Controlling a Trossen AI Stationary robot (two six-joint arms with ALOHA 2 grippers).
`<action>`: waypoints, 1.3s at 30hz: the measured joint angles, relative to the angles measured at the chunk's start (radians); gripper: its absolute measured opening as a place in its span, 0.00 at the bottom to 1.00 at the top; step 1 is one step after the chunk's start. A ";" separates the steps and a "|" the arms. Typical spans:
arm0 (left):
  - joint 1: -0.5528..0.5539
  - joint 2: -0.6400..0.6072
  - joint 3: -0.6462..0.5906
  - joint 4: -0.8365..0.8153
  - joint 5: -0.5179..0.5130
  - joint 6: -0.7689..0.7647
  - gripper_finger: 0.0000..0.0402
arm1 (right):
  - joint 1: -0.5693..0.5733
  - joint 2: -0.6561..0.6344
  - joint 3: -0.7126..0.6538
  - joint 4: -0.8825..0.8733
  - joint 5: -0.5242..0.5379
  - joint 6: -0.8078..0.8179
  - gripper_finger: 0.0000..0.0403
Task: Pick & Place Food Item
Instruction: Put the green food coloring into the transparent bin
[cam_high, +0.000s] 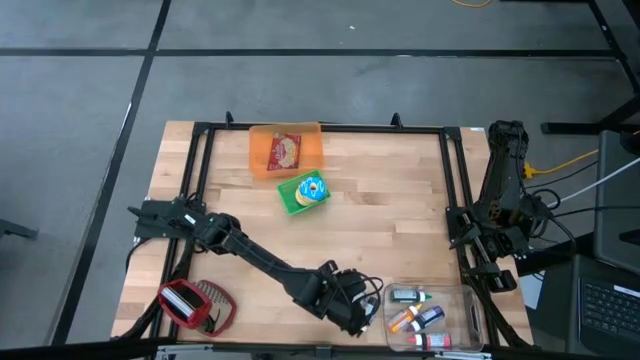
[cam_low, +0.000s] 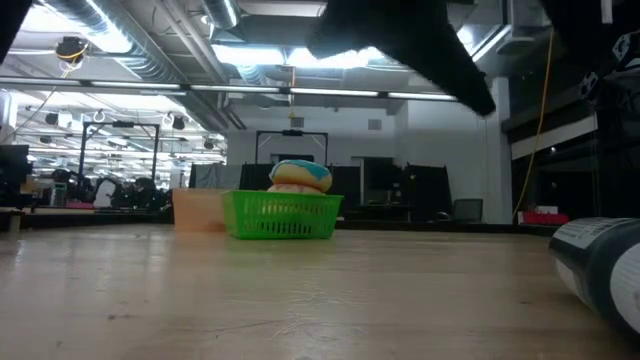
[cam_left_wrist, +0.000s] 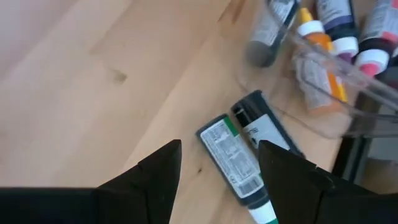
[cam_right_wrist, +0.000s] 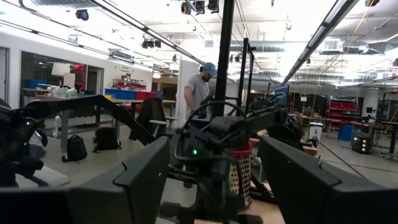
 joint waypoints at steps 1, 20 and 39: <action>0.002 0.000 -0.013 0.018 0.007 -0.002 0.52 | 0.000 0.000 0.000 0.000 0.000 0.000 0.62; 0.054 0.046 -0.091 0.131 0.187 -0.002 0.52 | 0.000 0.000 0.000 0.000 0.000 0.001 0.62; 0.066 0.118 -0.088 0.233 0.301 -0.015 0.52 | 0.000 0.000 0.000 0.000 -0.002 0.001 0.62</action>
